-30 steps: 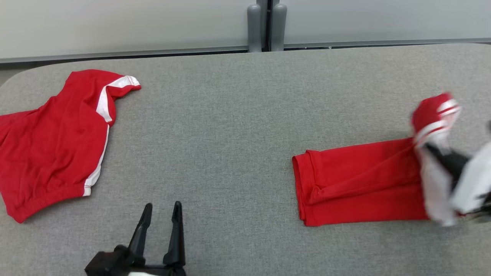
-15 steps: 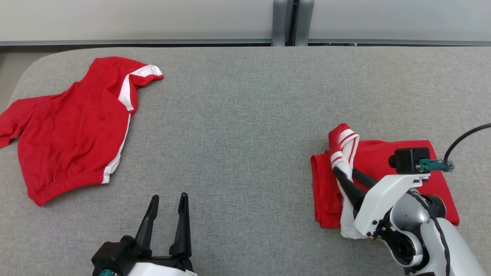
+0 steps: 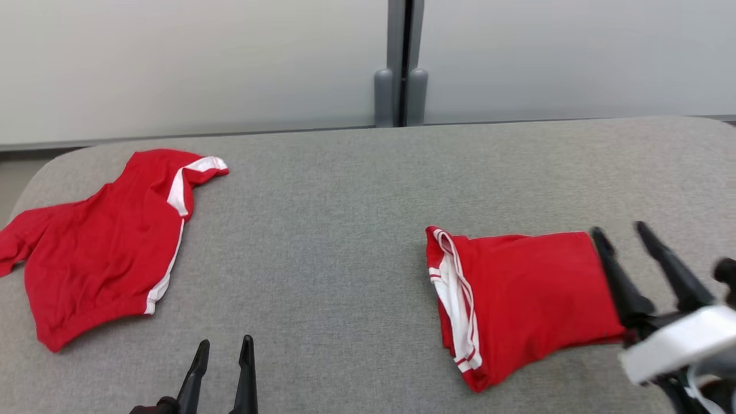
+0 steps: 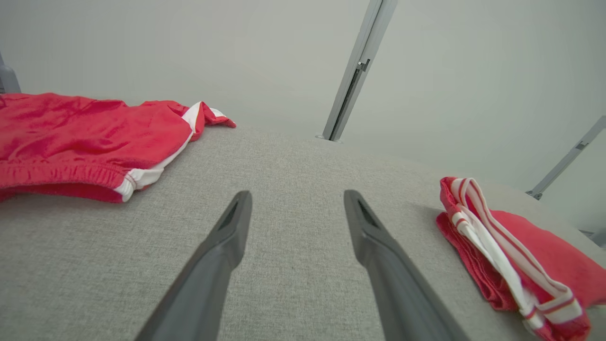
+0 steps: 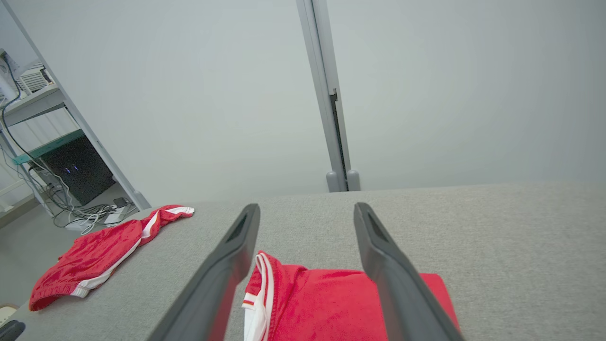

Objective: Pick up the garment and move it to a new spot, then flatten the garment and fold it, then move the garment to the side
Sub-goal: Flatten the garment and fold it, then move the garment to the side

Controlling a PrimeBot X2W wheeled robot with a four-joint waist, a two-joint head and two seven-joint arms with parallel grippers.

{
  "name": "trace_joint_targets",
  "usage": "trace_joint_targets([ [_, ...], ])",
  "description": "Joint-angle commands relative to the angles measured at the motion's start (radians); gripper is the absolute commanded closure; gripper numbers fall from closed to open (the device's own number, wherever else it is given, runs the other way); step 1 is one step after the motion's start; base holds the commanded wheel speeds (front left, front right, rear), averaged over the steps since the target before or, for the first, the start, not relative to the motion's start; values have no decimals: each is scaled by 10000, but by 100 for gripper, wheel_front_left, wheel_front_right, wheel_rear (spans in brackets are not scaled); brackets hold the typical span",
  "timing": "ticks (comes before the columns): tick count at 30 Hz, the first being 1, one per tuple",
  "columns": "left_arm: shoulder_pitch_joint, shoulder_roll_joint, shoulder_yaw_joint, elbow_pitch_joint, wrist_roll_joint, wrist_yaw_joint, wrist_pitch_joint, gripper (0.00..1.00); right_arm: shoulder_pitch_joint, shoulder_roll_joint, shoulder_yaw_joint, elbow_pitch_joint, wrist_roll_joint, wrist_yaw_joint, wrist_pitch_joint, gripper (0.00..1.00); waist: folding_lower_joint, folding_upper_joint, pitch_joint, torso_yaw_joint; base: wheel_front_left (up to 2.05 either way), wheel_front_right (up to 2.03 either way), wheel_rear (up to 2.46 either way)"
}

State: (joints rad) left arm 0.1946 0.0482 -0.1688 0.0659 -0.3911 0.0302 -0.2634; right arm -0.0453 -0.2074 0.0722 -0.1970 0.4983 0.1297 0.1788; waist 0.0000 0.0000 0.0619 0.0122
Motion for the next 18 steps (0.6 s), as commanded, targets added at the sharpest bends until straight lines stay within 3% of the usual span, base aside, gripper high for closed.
trace_joint_targets([
  [1, 38, 39, 123, -58, 182, -104, -15, 0, 411, -404, -234, -26, -254, 18, -406, 0, 0, 0, -289, -228, 0, 0, 0],
  [6, 129, 42, 470, -73, 476, -205, -15, 0, 1346, -955, -1013, 943, -1364, 18, -2329, 0, 0, 0, -535, -303, 0, 0, 0],
  [10, 136, 44, 700, -75, 682, -283, -15, 0, 1783, -939, -1517, 2567, -2313, 18, -3998, 0, 0, 0, -600, -289, 0, 0, 0],
  [14, 114, 42, 793, 71, 721, -317, -15, 0, 1840, -611, -1845, 4135, -2898, 18, -4433, 0, 0, 0, -622, -233, 0, 0, 0],
  [18, 61, 43, 822, 33, 730, -286, -15, 0, 1685, -297, -2188, 4334, -3010, 18, -4451, 0, 0, 0, -582, -199, 0, 0, 0],
])
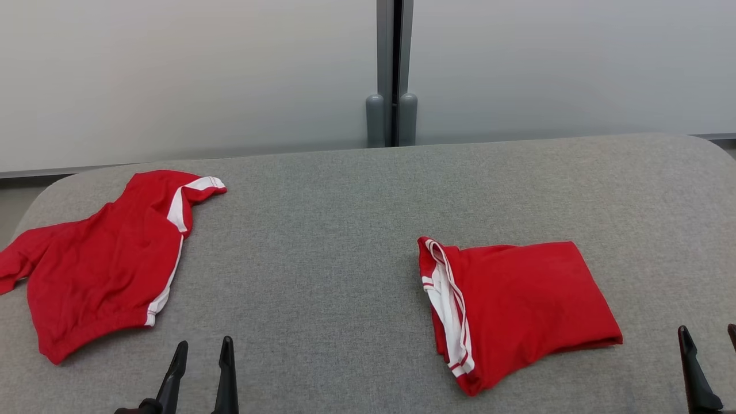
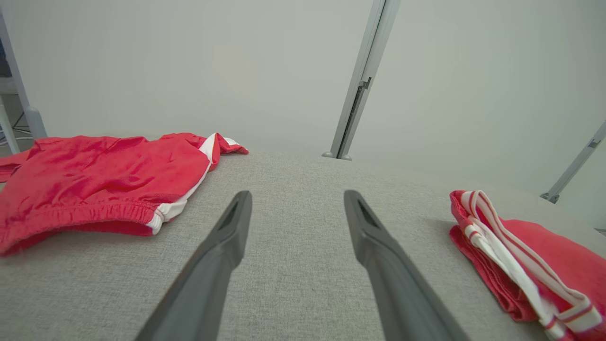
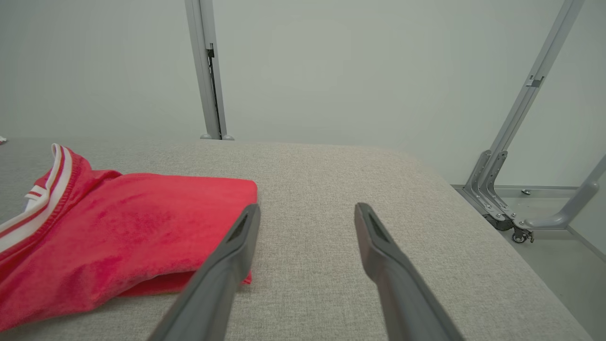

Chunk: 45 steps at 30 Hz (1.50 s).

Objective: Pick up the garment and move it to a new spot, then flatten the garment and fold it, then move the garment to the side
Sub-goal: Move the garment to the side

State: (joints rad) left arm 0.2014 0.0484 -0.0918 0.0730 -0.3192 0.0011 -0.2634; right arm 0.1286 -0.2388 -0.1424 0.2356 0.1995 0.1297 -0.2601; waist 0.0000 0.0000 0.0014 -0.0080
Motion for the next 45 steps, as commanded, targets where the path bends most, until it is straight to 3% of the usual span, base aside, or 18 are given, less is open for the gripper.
trace_joint_targets([
  [1, -20, 38, 50, -75, 23, 22, -15, 0, -133, 94, -97, -35, 68, 18, -64, 0, 0, 0, 59, -6, 0, 0, 0],
  [5, -84, 41, 76, -170, 21, 63, -15, 0, -392, 262, 20, 167, 491, 18, -65, 0, 0, 0, 239, -59, 0, 0, 0],
  [8, -299, 40, 24, -217, 68, 32, -15, 0, -1218, 13, 785, 628, 1239, 18, 181, 0, 0, 0, 573, -96, 0, 0, 0],
  [17, -1117, 40, -623, 223, 32, 103, -15, 0, -3761, -816, 2529, 2320, 3230, 18, 3794, 0, 0, 0, 1225, 496, 0, 0, 0],
  [23, -1226, 40, -840, 280, -87, 265, -15, 0, -4405, -879, 2823, 3888, 3713, 18, 4771, 0, 0, 0, 1311, 1048, 0, 0, 0],
  [27, -1227, 38, -892, 223, -102, 323, -15, 0, -4688, -580, 3289, 4408, 4539, 21, 5217, 0, 0, 0, 1343, 1167, 0, 0, 0],
  [28, -1231, 40, -898, 207, -106, 336, -15, 0, -4803, -546, 3256, 4403, 4837, 21, 5127, 16, 0, 0, 1354, 1162, 0, 0, 0],
  [29, -1246, 41, -890, 188, -127, 352, -15, 0, -4931, -671, 3306, 4355, 4970, 21, 5000, 97, 0, 0, 1367, 1129, 0, 0, 0],
  [34, -1248, 32, -771, -97, -320, 456, -15, 0, -5489, -1453, 4074, 3244, 5933, 18, 5003, 100, 0, 0, 1513, 472, 0, 0, 0],
  [39, -1515, 38, -737, -322, -248, 432, -14, 0, -6338, -2937, 4735, 1909, 6161, 18, 5052, 100, 0, 0, 2007, -449, 0, 0, 0],
  [45, -2408, 40, -1068, -337, 118, 126, -8, 0, -7772, -4229, 4493, 2549, 5328, 18, 4769, 100, 0, 0, 3208, -847, 0, 0, 0],
])
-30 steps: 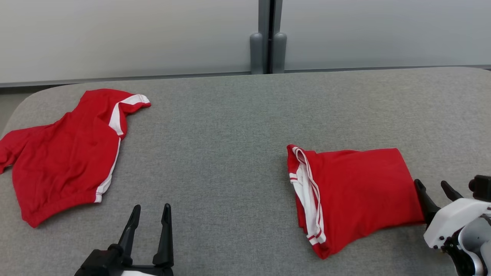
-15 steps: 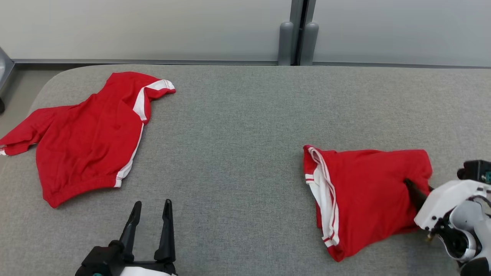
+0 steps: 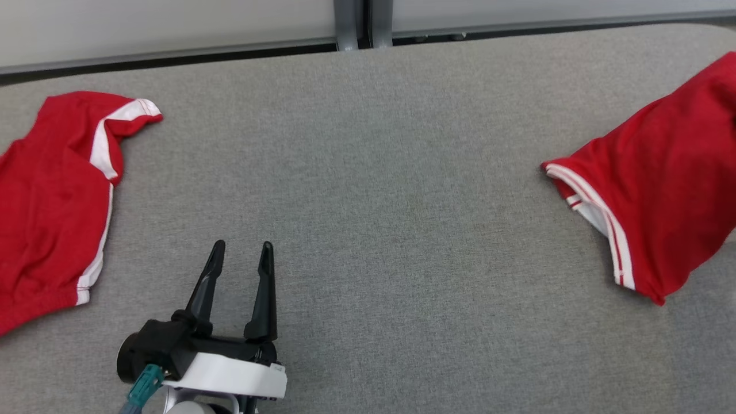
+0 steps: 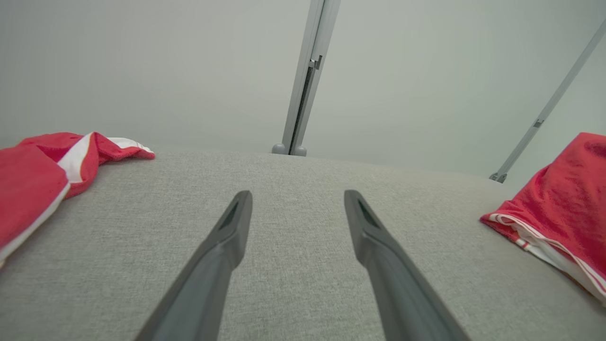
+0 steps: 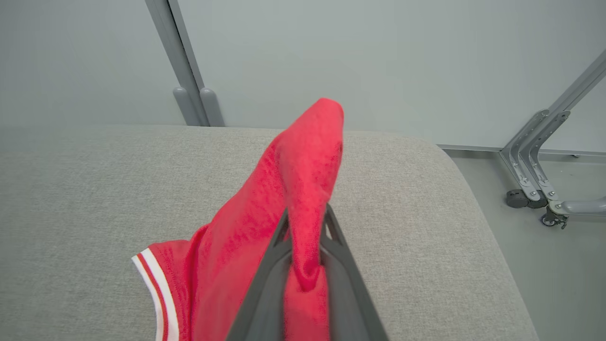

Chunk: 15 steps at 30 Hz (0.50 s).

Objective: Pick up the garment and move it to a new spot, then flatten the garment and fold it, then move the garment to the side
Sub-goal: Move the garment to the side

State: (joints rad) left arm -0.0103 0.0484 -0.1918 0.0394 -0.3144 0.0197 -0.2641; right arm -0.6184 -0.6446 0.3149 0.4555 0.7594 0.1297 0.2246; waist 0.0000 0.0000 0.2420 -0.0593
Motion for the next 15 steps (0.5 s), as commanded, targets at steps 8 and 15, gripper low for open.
trace_joint_targets([
  [8, -976, 47, -597, 78, 161, -84, -2, 0, -1473, -966, -783, 2683, -1479, 11, -405, 100, 0, 0, 1650, 119, 0, 0, 0],
  [15, -753, 37, -342, 50, 247, 57, -1, 0, -2432, -1284, -1164, 4302, -3723, 9, -995, 0, 0, 0, 1763, 46, 0, 0, 0],
])
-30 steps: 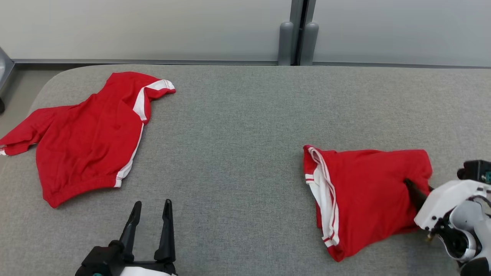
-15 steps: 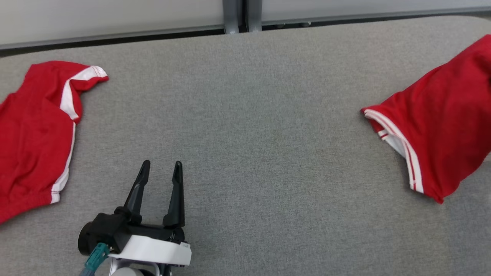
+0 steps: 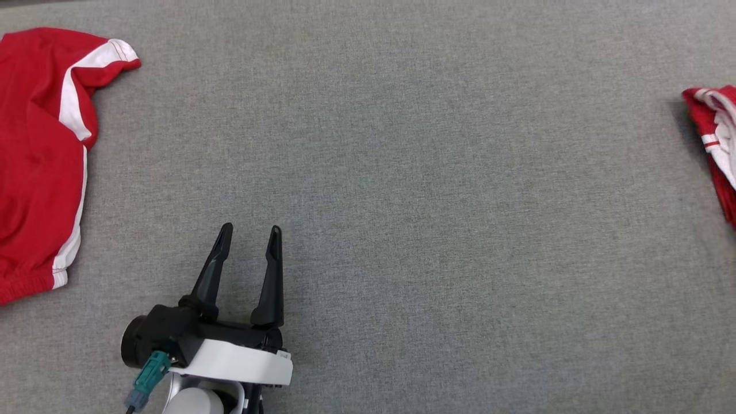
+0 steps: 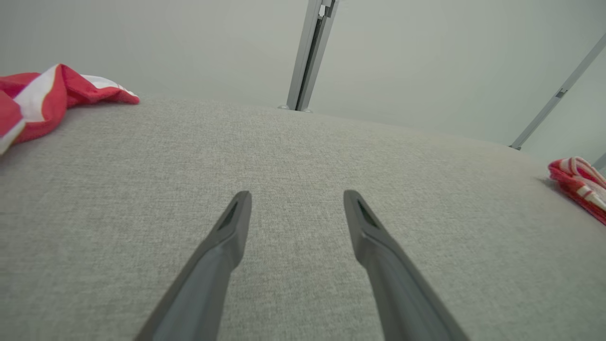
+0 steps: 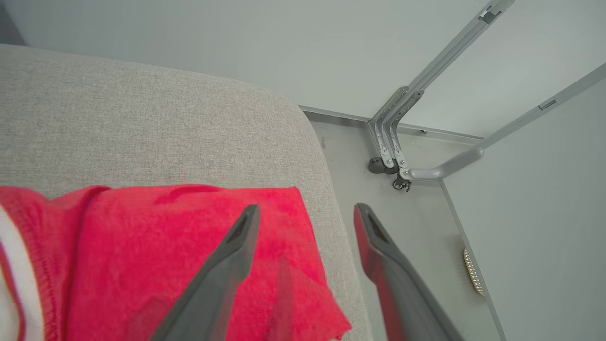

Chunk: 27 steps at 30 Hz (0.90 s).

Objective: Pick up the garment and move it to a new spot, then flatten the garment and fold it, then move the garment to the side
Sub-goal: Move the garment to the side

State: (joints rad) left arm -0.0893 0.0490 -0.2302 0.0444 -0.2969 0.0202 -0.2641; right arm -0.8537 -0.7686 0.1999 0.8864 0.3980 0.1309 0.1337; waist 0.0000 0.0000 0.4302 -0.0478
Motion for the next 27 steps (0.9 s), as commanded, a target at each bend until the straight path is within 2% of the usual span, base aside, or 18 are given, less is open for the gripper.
trace_joint_targets([
  [1, 80, 34, 92, 19, 75, 45, -1, 0, -90, 7, -32, 54, -252, -2, -181, 0, 0, 0, -250, -108, 0, 0, 0],
  [8, 601, 34, 480, 109, -11, -21, -1, 0, 806, 727, -235, -695, -707, -2, -1775, 0, 0, 0, -1663, -295, 0, 0, 0],
  [14, 1547, 35, 1085, 189, -138, 26, -1, 0, 3120, 1789, -1262, -1680, -1020, -2, -3600, 0, 0, 0, -3181, -179, 0, 0, 0],
  [19, 2415, 32, 1637, 149, -89, -1, -1, 0, 5637, 3520, -2576, -3021, -1532, -2, -3983, 0, 0, 0, -4016, -36, 0, 0, 0],
  [25, 2837, 38, 1938, 285, 91, -258, -1, 0, 8165, 5497, -3981, -5487, -2746, -2, -3993, 0, 0, 0, -4409, 262, 0, 0, 0],
  [27, 2873, 34, 2039, 358, 174, -285, -1, 0, 8707, 5981, -4202, -6095, -2913, -2, -3996, 0, 0, 0, -4507, 366, 0, 0, 0],
])
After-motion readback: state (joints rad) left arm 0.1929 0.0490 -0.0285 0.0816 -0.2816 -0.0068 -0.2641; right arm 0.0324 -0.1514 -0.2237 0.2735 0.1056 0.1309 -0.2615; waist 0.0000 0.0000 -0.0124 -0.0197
